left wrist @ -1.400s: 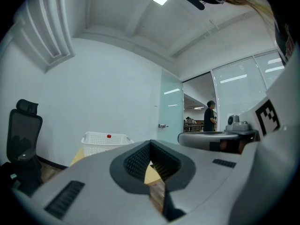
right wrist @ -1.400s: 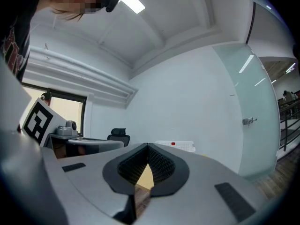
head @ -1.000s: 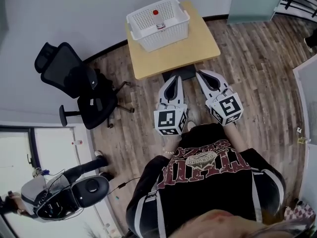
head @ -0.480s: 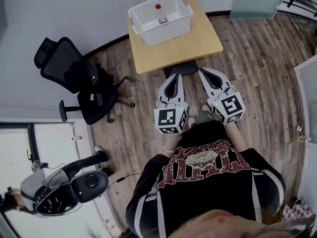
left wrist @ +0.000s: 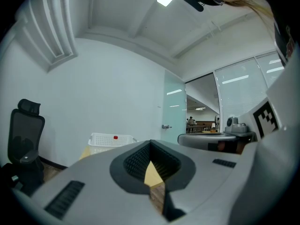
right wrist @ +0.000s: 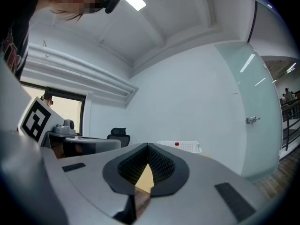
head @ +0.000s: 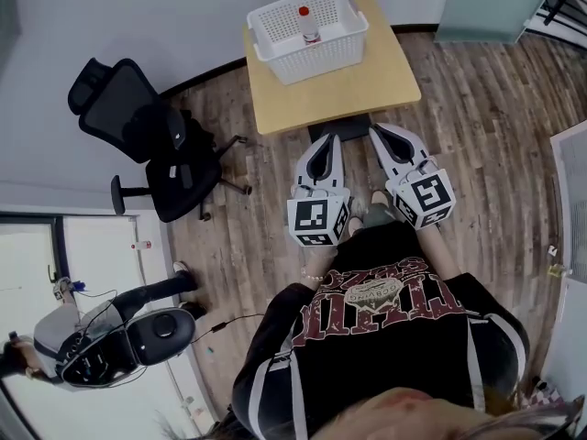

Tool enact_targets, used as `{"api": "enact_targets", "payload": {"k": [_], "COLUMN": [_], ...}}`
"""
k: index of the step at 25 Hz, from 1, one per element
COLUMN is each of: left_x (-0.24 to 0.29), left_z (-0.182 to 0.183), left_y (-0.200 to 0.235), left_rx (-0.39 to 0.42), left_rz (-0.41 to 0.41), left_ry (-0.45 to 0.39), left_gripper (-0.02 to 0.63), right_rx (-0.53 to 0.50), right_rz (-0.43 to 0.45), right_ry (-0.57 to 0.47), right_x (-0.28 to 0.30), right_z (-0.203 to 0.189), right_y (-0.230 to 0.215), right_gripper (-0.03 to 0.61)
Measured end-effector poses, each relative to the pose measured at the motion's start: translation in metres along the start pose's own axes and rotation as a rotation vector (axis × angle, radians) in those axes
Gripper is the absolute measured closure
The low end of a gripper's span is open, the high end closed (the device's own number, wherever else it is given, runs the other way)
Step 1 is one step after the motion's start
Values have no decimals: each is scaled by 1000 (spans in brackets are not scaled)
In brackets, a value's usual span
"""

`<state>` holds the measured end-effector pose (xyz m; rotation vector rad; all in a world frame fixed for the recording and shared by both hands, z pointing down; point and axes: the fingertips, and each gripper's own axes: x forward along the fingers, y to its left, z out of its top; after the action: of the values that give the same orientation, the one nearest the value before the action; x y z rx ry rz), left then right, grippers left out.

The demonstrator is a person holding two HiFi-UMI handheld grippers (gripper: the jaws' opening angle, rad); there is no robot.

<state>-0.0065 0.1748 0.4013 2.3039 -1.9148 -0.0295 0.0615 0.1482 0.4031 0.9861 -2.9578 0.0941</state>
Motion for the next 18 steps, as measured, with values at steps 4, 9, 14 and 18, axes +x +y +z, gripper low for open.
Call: {"api": "enact_targets", "payload": {"k": [4, 9, 14, 18], "left_x": [11, 32, 62, 81], "left_z": [1, 1, 8, 16], "left_y": [3, 9, 14, 21], "left_rx": [-1, -5, -10, -23], "left_rz": [14, 37, 72, 107], "left_ry": [-1, 0, 1, 1], "left_gripper": [569, 568, 568, 568], "right_rx": [-3, -1, -3, -14], "right_rz": [18, 48, 90, 136], "right_ry": [3, 7, 9, 5], "right_x": [10, 28, 50, 70], "right_z": [1, 1, 10, 23], "right_y": [-9, -26, -51, -66], "right_gripper": [561, 561, 561, 561]}}
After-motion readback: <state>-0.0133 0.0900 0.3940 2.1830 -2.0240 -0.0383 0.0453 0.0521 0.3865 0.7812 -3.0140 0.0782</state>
